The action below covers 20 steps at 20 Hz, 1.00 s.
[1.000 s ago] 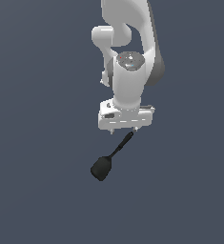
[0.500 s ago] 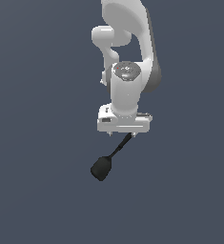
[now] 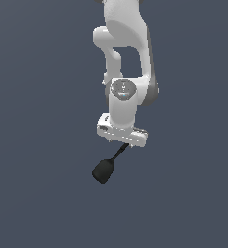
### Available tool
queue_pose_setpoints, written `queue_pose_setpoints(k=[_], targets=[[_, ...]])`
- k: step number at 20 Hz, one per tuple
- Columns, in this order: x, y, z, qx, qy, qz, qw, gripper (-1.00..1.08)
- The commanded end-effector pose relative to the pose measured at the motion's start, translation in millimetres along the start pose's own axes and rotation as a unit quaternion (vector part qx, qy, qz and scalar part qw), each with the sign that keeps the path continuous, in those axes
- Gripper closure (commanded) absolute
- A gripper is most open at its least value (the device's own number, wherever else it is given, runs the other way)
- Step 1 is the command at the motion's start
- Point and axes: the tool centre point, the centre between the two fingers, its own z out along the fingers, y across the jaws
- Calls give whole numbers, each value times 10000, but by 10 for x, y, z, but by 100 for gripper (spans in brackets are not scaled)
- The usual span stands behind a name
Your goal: Pick up the object and move it to a goal position.
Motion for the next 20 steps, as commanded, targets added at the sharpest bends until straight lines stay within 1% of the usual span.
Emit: queue_pose_setpoints(k=[1,6,11,16,20], targets=[[20,36,116,-21,-12,374,9993,-92],[46,97,297,-61,-25,947,9955,-92],[61,140,415,-93,-27,1319,9912,-92],[67,162,470,-109,-27,1494,9887,-92],[65,162,475,-109,-29,1485,9888,-92]])
